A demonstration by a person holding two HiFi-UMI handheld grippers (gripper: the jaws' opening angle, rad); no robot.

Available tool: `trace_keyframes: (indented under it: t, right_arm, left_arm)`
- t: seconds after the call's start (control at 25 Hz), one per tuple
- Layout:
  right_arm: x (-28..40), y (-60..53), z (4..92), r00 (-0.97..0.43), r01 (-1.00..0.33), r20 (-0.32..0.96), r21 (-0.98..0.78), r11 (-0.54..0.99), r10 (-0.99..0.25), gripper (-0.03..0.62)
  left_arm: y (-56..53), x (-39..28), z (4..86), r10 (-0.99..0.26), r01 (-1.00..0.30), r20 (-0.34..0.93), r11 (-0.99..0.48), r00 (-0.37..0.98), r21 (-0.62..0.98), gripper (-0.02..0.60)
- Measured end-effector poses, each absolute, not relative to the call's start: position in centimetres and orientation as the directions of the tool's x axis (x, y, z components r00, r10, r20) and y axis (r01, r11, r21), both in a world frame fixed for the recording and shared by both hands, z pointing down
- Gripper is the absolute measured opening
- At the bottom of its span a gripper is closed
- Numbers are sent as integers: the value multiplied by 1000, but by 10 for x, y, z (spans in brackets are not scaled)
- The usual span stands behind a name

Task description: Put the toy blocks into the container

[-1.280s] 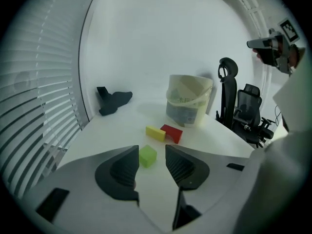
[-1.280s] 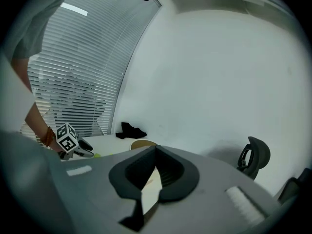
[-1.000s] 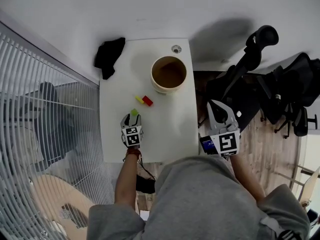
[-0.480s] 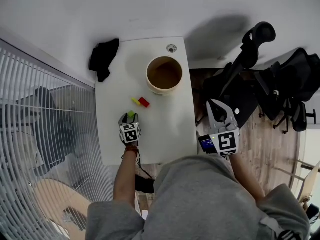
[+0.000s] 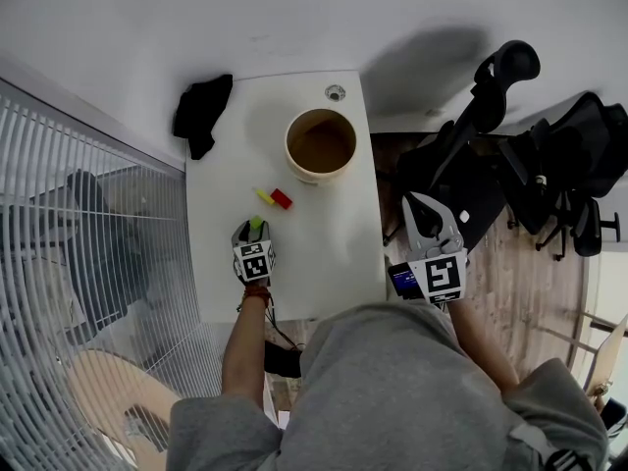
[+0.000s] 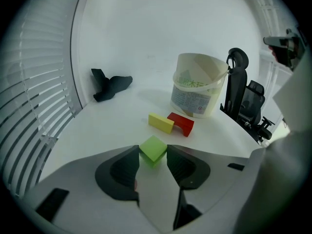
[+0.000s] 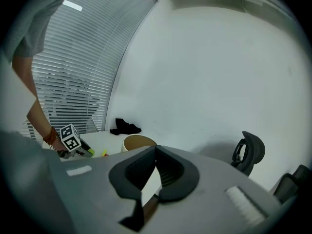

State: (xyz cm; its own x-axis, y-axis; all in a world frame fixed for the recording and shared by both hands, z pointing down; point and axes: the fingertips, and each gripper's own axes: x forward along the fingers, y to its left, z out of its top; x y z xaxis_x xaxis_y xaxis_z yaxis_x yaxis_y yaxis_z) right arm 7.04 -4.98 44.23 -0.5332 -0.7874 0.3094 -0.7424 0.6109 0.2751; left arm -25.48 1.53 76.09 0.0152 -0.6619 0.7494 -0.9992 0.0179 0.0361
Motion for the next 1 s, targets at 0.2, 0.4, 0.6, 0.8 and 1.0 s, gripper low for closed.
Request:
trace_keyframes:
  t: [0.2,0.4,0.6,0.8,1.0]
  right_arm:
    - [65,-48,442,-551,-731,305,272,625,-777,11]
    - [61,-51,444,-565,-723,303,265,638,-767,11]
    - [57,-54,444,-584,-712,298,260,653,-755,11]
    - [51,-57,442,-601,-700,292,258,667,-744,11]
    - [49,-63,440,-612,-697,283,247,673,-739,11]
  left_arm:
    - [14,-249,747,-689,-1000,725,2,20,30,179]
    - [8,-243,723,-737,-1000,675,-10,23,23,179]
    - [-1,-230,694,-787,-1000,616,-16,26,23,179]
    - [-5,-224,664,-829,-1000,560,-8,18,20,179]
    - [-7,-216,630,-865,-1000,501,-8,14,15,179]
